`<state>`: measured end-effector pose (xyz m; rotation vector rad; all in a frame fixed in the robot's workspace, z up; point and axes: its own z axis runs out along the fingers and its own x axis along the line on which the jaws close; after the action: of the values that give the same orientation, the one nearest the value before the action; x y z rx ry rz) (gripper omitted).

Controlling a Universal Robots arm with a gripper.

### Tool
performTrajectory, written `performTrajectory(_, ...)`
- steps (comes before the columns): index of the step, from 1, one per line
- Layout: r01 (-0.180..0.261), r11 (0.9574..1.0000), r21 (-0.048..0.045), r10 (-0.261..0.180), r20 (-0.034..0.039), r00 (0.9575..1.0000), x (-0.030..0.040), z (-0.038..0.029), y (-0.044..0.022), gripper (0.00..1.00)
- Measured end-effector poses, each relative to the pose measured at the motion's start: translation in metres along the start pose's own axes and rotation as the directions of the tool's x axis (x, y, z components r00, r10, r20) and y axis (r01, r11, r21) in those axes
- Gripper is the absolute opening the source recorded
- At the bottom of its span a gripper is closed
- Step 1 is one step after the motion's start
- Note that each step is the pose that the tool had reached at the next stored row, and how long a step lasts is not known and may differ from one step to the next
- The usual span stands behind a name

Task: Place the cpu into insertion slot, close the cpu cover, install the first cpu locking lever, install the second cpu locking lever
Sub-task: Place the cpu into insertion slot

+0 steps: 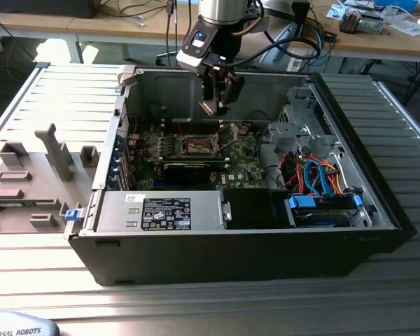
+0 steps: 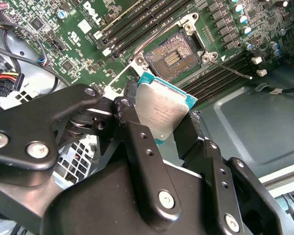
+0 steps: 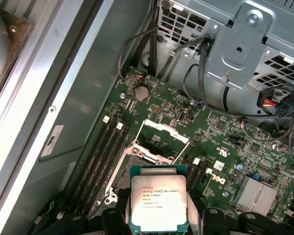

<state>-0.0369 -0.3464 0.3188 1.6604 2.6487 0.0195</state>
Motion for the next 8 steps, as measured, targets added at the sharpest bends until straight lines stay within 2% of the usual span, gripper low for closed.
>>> performTrajectory(8,-0.006,1.0000,0.0001,0.006,0.0001,1.0000,0.0000,0.0001,0.0000,0.54)
